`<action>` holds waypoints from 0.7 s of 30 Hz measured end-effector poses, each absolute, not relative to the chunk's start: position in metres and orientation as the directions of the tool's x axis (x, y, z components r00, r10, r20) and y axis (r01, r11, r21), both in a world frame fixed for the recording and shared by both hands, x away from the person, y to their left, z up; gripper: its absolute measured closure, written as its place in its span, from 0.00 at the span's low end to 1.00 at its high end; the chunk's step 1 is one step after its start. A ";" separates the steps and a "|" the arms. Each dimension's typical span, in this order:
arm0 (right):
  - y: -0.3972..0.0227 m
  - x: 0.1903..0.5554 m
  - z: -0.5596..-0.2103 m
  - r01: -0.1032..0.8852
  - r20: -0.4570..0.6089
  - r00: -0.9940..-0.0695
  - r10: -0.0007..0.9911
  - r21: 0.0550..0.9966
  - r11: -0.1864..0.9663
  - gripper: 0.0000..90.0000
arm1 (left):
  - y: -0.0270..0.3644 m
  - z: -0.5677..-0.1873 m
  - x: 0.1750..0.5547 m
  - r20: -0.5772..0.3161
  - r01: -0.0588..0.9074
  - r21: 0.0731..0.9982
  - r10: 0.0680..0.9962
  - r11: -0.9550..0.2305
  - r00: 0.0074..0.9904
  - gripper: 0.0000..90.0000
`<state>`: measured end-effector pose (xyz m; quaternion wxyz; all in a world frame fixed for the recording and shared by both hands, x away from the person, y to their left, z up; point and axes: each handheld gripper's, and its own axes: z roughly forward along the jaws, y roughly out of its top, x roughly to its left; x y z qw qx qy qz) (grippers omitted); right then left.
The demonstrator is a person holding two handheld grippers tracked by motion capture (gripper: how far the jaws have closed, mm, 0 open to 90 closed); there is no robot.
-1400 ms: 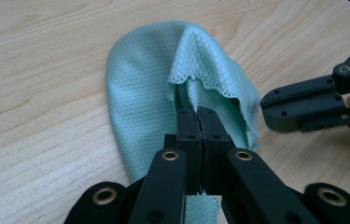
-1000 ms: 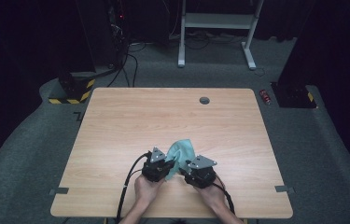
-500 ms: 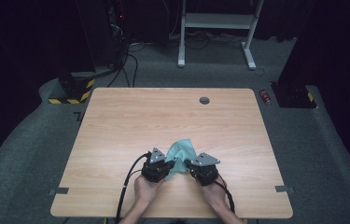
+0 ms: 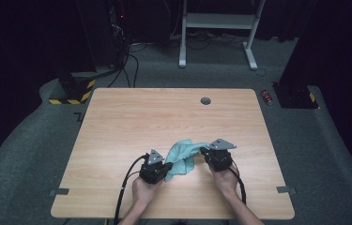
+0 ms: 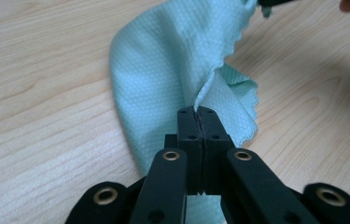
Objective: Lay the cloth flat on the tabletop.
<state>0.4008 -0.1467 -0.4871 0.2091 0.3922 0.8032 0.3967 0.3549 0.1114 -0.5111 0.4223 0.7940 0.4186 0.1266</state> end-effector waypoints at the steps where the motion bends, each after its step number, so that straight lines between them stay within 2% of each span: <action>1: -0.148 0.403 -0.487 0.470 -0.021 -0.600 0.800 0.800 0.373 1.00 | 0.112 -0.512 0.355 -0.156 0.560 0.776 0.772 -0.290 0.616 0.99; 12: -0.151 0.422 -0.501 0.537 0.021 -0.587 0.809 0.758 0.370 0.97 | 0.113 -0.513 0.354 -0.160 0.571 0.764 0.769 -0.300 0.619 0.98; 18: -0.154 0.415 -0.497 0.521 0.042 -0.618 0.785 0.770 0.369 0.84 | 0.117 -0.505 0.354 -0.172 0.551 0.788 0.761 -0.274 0.625 0.79; 21: -0.156 0.413 -0.495 0.518 0.048 -0.620 0.783 0.774 0.363 0.81 | 0.116 -0.501 0.355 -0.170 0.544 0.794 0.760 -0.272 0.627 0.71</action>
